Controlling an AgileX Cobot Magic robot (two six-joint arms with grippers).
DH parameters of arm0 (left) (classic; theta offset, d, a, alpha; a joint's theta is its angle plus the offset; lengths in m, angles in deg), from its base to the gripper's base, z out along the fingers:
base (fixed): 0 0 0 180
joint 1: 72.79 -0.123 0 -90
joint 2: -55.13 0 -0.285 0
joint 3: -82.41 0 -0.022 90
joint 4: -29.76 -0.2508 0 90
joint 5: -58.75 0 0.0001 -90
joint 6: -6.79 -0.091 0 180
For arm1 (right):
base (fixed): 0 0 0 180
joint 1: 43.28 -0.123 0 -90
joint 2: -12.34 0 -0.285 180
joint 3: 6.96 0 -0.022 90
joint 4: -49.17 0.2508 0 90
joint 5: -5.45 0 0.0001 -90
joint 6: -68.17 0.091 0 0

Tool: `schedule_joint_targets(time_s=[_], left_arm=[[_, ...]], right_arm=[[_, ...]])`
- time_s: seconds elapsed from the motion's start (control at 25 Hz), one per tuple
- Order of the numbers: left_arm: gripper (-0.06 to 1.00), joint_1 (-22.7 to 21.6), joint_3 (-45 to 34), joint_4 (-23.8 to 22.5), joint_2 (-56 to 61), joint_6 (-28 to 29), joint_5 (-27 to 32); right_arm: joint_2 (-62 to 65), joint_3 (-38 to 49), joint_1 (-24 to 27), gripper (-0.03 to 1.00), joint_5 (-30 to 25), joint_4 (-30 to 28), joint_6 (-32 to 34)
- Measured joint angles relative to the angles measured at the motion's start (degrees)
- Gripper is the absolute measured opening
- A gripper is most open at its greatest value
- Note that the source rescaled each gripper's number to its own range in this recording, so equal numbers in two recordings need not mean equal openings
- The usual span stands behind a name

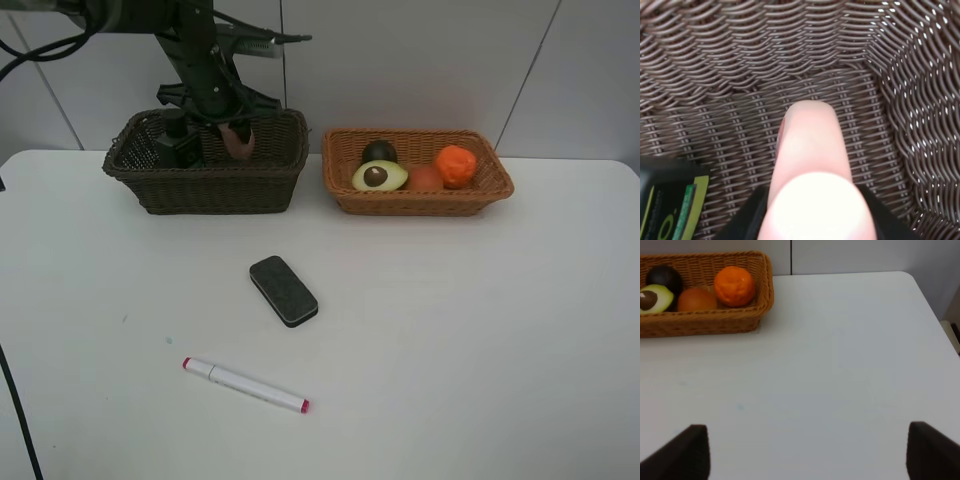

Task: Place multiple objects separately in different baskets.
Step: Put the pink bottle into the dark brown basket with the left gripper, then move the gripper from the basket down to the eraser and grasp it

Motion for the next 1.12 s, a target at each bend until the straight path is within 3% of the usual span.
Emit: schedule_joint_targets(time_s=[0.24,0.28,0.32,0.4,0.48,0.6,1.12], left_arm=[[0.29,0.0,0.0,0.2,0.0,-1.3,0.0],[0.36,0.0,0.0,0.3,0.0,-1.4,0.0],[0.49,0.0,0.0,0.4,0.0,-1.4,0.0],[0.83,0.0,0.1,0.6,0.0,-0.7,-0.1],[0.95,0.0,0.1,0.9,0.0,-0.3,-0.2],[1.00,0.0,0.1,1.5,0.0,0.0,-0.2],[1.00,0.0,0.1,3.2,0.7,-0.9,0.0]], right_arm=[[0.0,0.0,0.0,0.94,0.0,0.0,0.0],[0.0,0.0,0.0,0.94,0.0,0.0,0.0],[0.0,0.0,0.0,0.94,0.0,0.0,0.0],[0.0,0.0,0.0,0.94,0.0,0.0,0.0],[0.0,0.0,0.0,0.94,0.0,0.0,0.0],[0.0,0.0,0.0,0.94,0.0,0.0,0.0],[0.0,0.0,0.0,0.94,0.0,0.0,0.0]])
